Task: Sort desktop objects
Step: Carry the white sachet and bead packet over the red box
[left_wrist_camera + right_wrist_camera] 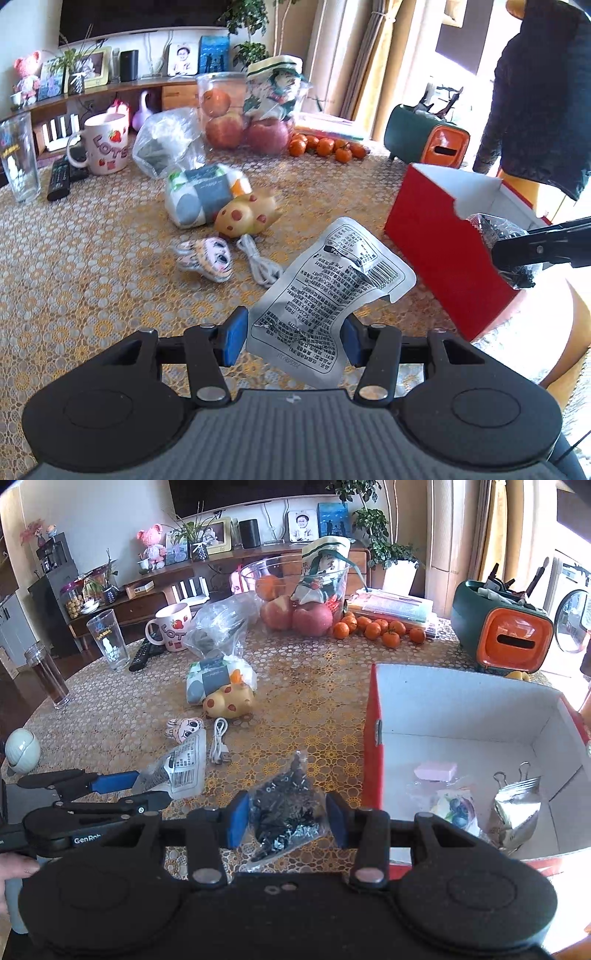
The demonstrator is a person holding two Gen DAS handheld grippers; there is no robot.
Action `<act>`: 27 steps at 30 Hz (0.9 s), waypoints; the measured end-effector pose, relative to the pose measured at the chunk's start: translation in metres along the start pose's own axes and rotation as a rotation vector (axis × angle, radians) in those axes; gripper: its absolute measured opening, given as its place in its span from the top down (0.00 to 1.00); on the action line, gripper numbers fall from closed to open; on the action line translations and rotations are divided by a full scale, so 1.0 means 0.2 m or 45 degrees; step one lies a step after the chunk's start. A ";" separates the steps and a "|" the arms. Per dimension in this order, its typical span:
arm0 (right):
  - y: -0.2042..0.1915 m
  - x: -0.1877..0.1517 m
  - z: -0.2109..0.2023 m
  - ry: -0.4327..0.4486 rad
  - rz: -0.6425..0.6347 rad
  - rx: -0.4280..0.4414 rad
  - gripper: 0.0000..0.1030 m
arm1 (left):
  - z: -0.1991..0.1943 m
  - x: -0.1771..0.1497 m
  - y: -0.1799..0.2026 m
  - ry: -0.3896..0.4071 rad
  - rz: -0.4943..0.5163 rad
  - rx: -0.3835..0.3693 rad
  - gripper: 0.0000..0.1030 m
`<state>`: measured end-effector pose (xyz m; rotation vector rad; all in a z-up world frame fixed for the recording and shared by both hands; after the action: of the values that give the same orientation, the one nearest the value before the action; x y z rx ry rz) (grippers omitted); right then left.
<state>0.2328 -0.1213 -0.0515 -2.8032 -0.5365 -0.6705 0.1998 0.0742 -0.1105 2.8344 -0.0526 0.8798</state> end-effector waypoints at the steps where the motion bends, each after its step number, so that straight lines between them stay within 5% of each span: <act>1: 0.02 0.00 -0.02 0.008 0.003 -0.005 0.58 | -0.02 0.01 0.03 0.006 0.011 -0.004 0.50; 27: 0.56 -0.13 -0.27 0.122 0.138 -0.036 0.58 | -0.13 0.30 0.82 0.096 0.317 -0.075 0.50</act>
<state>0.2346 -0.2466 -0.0292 -2.7850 -0.3576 -0.7904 0.2198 -0.0823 -0.0303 2.7769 -0.4219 1.0142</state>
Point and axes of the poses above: each gripper's, at about its wrist camera, not at the fingertips, and z roughly the way its jaws point, y to its right, x to its top, the point moved 8 cm from there along z, roughly the way its jaws point, and after that the axes turned 14 degrees about -y, right-handed, at the moved point
